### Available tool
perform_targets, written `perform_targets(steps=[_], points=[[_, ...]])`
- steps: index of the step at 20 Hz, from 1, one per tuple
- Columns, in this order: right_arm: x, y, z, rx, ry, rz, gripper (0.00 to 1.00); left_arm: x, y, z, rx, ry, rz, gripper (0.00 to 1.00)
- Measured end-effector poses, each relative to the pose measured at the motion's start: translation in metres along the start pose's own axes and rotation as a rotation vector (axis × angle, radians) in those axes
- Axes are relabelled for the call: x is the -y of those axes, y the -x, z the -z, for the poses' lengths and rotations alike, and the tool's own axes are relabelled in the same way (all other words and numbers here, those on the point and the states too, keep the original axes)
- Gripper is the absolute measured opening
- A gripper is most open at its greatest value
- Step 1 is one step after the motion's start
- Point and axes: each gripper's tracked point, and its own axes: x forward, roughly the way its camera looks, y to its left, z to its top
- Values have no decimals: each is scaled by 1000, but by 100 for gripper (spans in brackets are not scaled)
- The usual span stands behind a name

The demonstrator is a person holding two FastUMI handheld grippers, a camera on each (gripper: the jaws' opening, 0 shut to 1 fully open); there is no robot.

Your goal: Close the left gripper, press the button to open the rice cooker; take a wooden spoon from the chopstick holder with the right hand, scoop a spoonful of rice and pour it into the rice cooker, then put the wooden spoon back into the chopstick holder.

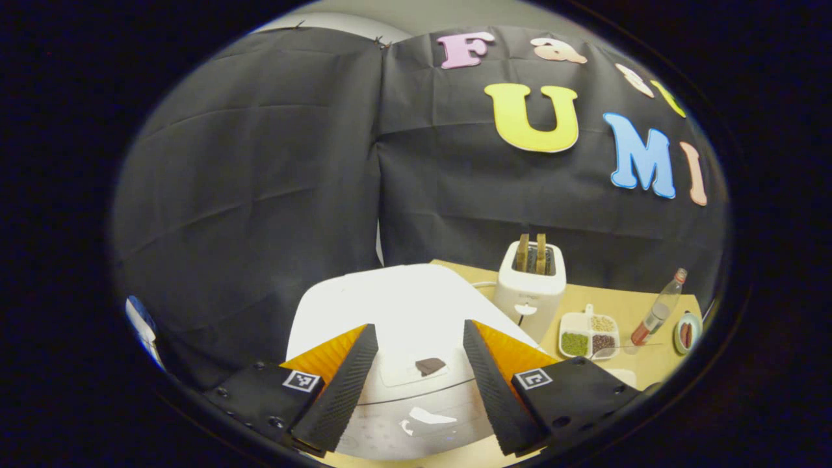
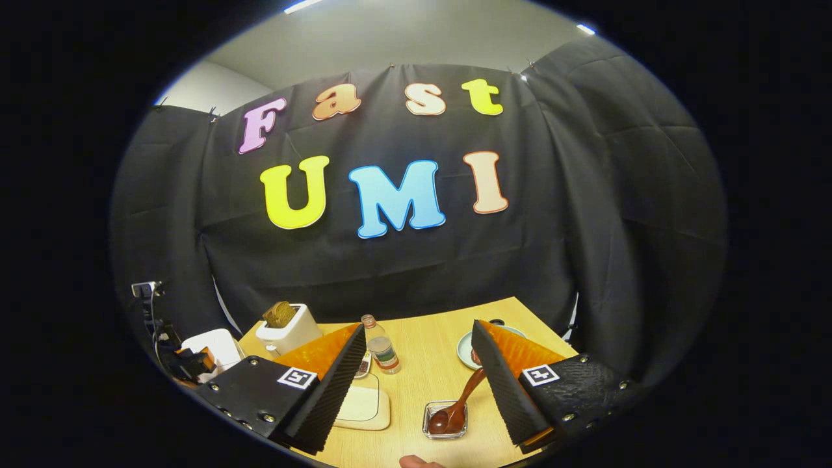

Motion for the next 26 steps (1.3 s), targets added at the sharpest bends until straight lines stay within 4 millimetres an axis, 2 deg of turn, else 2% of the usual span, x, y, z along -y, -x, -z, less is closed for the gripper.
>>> perform_targets(steps=[3, 6, 9, 14, 15, 16, 21, 26], points=[[-3, 0, -15, 39, 14, -25, 99, 28, 27, -53, 102, 24, 78, 93], [7, 0, -34, 80, 19, -13, 99, 67, 61, -97, 173, 55, 165, 92], [18, -4, -54, 119, 32, 14, 99, 103, 103, -132, 234, 57, 239, 93], [24, -5, -92, 180, 33, -15, 99, 159, 169, -180, 310, 53, 339, 93], [26, -5, -96, 181, 36, -20, 99, 165, 186, -185, 336, 45, 357, 93], [27, -4, -98, 184, 43, -32, 99, 161, 205, -196, 363, 32, 355, 92], [32, 3, -100, 194, 52, -83, 99, 175, 224, -178, 345, -1, 324, 93], [34, 20, -90, 168, 37, -105, 99, 172, 248, -181, 352, 9, 321, 91]])
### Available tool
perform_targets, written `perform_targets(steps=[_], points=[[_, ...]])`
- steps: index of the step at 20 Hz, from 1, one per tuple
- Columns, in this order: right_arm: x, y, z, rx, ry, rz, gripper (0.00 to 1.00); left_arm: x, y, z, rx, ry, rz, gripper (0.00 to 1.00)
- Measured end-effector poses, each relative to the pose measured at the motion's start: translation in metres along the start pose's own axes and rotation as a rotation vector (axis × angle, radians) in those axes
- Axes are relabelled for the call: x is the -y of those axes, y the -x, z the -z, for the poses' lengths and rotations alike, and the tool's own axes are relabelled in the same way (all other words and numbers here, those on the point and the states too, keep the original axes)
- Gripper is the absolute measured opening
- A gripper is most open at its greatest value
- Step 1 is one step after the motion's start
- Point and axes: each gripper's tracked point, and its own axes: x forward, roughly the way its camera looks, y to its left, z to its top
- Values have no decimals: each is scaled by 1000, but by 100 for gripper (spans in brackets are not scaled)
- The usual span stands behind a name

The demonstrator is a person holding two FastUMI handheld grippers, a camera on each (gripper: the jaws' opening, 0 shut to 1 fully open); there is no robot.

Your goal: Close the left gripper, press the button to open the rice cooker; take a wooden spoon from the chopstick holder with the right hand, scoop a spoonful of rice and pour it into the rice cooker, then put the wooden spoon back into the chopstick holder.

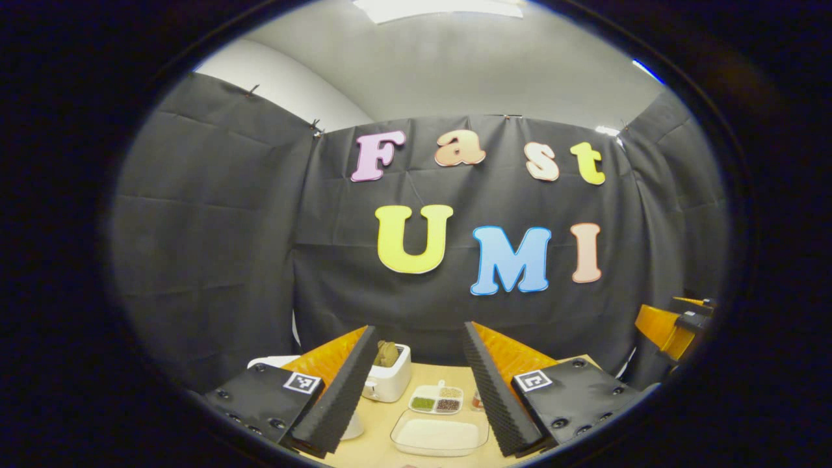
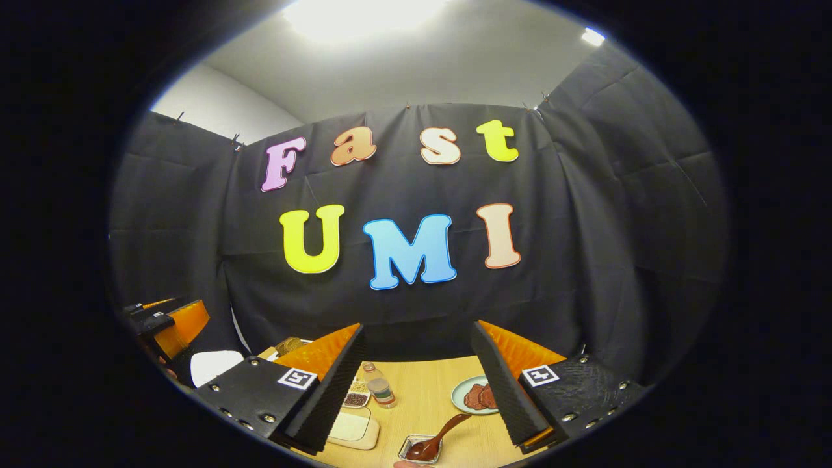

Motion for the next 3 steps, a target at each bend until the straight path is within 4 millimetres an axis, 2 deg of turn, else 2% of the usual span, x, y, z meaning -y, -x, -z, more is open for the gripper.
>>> perform_targets(steps=[3], points=[[0, 14, -16, 20, 11, 32, 99, 4, 0, 10, -10, 4, 44, 91]])
